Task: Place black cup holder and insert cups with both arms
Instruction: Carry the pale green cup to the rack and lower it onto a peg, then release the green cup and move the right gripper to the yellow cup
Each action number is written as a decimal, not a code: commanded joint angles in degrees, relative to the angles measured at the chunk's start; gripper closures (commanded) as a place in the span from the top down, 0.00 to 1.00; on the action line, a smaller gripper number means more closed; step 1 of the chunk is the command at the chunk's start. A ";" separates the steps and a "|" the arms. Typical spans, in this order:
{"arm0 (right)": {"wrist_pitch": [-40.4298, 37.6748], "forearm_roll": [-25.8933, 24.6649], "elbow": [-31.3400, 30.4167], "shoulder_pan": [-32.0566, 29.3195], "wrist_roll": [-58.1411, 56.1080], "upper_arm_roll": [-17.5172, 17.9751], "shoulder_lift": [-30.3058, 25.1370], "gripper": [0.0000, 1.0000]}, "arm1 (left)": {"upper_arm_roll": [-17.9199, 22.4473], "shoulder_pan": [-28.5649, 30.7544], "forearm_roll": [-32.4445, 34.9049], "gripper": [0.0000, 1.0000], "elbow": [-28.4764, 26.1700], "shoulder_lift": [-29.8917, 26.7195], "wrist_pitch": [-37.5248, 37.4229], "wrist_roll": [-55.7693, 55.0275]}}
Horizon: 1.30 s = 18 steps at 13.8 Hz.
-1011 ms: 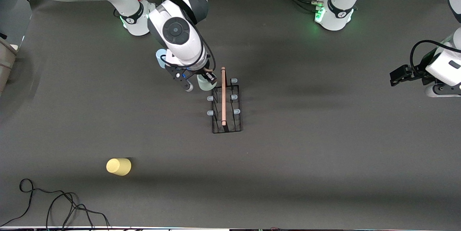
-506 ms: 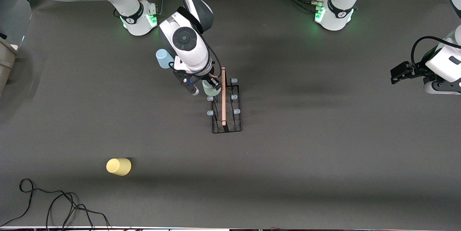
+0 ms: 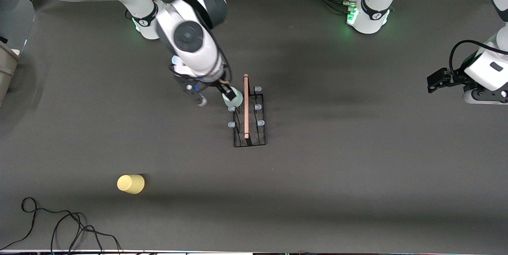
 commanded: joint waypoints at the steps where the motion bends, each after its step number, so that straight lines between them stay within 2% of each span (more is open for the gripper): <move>1: -8.65 -0.73 7.89 0.18 -13.89 -6.45 0.81 1.00 | 0.21 -0.75 0.18 0.99 -0.29 -0.24 0.10 -1.34; 5: -9.56 -0.12 8.87 -0.17 -49.10 -21.91 1.86 1.00 | 0.21 -0.57 0.09 0.99 -0.37 -0.23 0.54 -1.69; 6: -8.59 -0.03 9.04 -2.00 -56.50 -23.86 2.56 1.00 | 0.21 -0.49 0.09 0.99 -0.46 -0.15 0.45 -1.60; 8: -3.95 0.93 9.57 -9.28 -69.17 -24.06 5.72 1.00 | 0.29 -0.14 0.00 0.99 -0.46 -0.15 0.54 -1.51; 9: -1.58 2.94 10.44 -12.27 -74.28 -23.97 7.91 1.00 | 0.29 -0.13 0.00 0.99 -0.38 -0.15 0.45 -1.95; 12: 0.38 6.38 18.51 -18.43 -84.59 -23.71 16.08 1.00 | 0.47 -0.05 0.00 0.99 -0.38 0.03 0.28 -3.01; 14: 1.86 11.46 19.68 -20.03 -88.90 -23.62 19.78 1.00 | 0.56 0.04 0.00 0.99 -0.38 0.12 0.01 -4.40; 18: 14.60 17.79 18.10 -20.12 -97.67 -23.44 27.86 1.00 | 0.56 0.04 -0.17 1.00 -0.38 -0.06 -1.21 -4.59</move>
